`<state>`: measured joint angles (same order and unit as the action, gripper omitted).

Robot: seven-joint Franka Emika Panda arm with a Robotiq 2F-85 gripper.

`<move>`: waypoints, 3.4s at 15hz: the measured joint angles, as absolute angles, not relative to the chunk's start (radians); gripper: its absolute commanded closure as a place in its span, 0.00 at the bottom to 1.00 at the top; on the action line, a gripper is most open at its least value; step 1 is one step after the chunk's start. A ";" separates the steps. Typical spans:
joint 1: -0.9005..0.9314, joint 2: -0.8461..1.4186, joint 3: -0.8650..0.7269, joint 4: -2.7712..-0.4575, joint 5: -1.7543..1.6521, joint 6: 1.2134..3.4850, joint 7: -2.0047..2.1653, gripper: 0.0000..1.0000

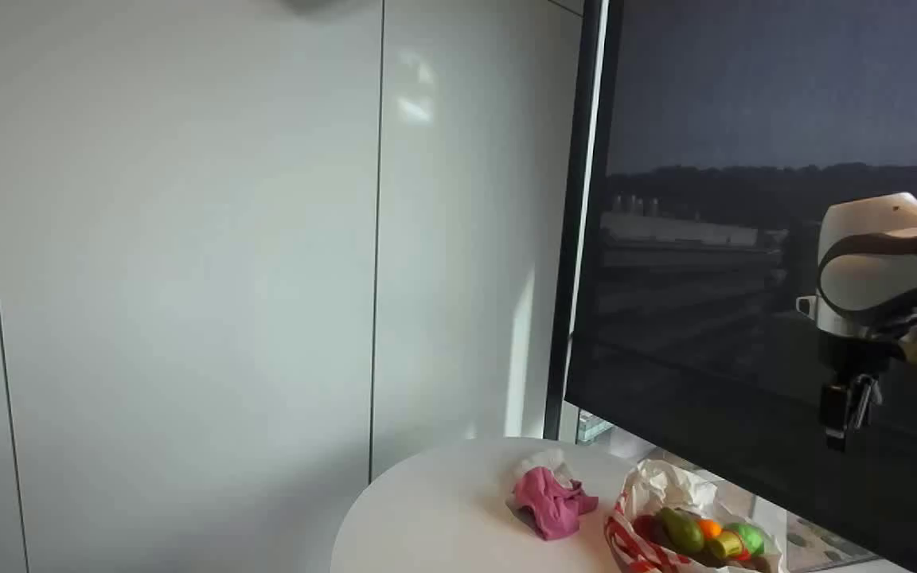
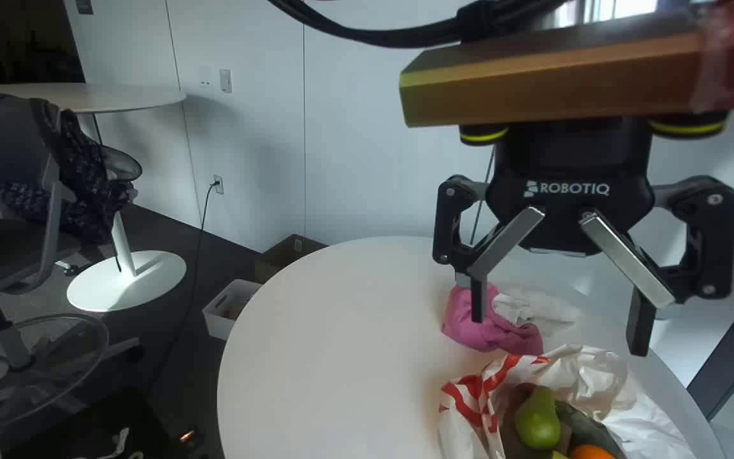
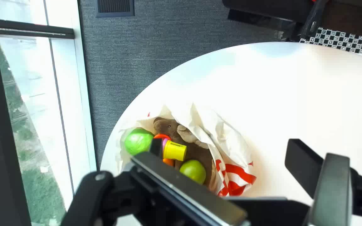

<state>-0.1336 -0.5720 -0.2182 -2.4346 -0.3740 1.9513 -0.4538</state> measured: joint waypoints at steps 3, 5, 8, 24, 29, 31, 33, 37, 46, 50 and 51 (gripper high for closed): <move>-0.134 -0.574 -0.218 -2.424 -0.374 1.950 -0.454 0.00; -0.133 -0.568 -0.218 -2.435 -0.374 1.952 -0.454 0.00; -0.133 -0.512 -0.226 -2.468 -0.373 2.015 -0.420 0.00; -0.136 0.250 -0.168 -2.209 -0.194 2.461 -0.279 0.00; -0.148 0.430 -0.143 -2.058 -0.168 2.460 -0.279 0.00; -0.160 0.488 -0.135 -2.011 -0.166 2.460 -0.279 0.00; -0.168 0.535 -0.129 -1.972 -0.166 2.466 -0.280 0.00; -0.169 0.596 -0.129 -1.913 -0.172 2.485 -0.280 0.00; -0.171 0.649 -0.148 -1.874 -0.237 2.534 -0.278 0.53; -0.170 0.644 -0.165 -1.873 -0.265 2.538 -0.269 0.53; -0.167 0.639 -0.164 -1.874 -0.266 2.538 -0.269 0.53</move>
<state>-0.1674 0.6385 -0.1643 -1.8736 -0.2663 2.5380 -0.2690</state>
